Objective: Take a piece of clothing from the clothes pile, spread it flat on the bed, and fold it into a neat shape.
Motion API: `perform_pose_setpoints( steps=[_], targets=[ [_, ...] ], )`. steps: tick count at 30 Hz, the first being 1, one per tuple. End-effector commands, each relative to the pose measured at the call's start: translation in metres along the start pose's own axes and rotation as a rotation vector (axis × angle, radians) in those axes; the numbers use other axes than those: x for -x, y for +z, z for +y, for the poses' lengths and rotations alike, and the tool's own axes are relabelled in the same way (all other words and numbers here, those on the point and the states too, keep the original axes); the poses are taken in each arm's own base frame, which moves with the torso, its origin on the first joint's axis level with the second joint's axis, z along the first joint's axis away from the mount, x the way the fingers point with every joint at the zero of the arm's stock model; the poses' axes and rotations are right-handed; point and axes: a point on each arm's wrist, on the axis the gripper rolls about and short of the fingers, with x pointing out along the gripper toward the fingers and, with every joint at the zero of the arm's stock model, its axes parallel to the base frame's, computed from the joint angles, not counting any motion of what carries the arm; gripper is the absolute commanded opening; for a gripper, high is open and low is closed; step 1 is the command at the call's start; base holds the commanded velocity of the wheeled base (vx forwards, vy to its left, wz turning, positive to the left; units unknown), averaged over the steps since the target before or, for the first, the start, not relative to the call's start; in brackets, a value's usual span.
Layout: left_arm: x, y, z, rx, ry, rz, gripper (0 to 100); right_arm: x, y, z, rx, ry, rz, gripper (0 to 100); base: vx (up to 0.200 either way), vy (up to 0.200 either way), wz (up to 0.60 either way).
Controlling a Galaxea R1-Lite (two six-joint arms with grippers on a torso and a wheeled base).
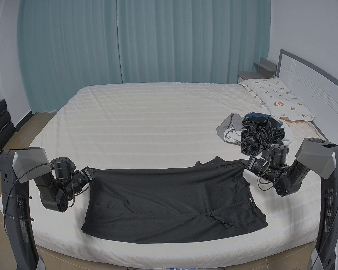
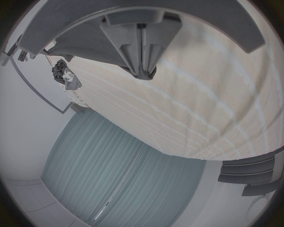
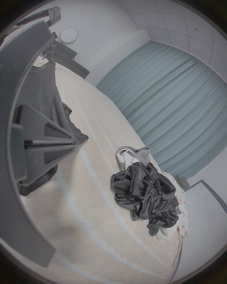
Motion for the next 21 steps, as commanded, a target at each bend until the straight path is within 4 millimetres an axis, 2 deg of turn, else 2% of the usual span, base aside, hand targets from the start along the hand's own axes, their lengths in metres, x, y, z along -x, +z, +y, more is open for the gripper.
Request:
perform_pose_setpoints(
  steps=[1,15,21],
  targets=[
    [0.004,0.003,0.0,-0.002,-0.007,-0.02,0,0.006,-0.002,0.001,0.0,0.005,0.004,0,0.0,0.0,0.0],
    [-0.004,0.002,0.002,-0.002,-0.012,-0.036,0,-0.008,0.015,0.003,0.011,0.049,-0.097,0,0.0,0.0,0.0],
    [-0.007,0.002,0.003,0.002,-0.009,-0.04,0,-0.01,0.006,0.0,0.007,0.039,-0.071,0,0.0,0.0,0.0]
  ],
)
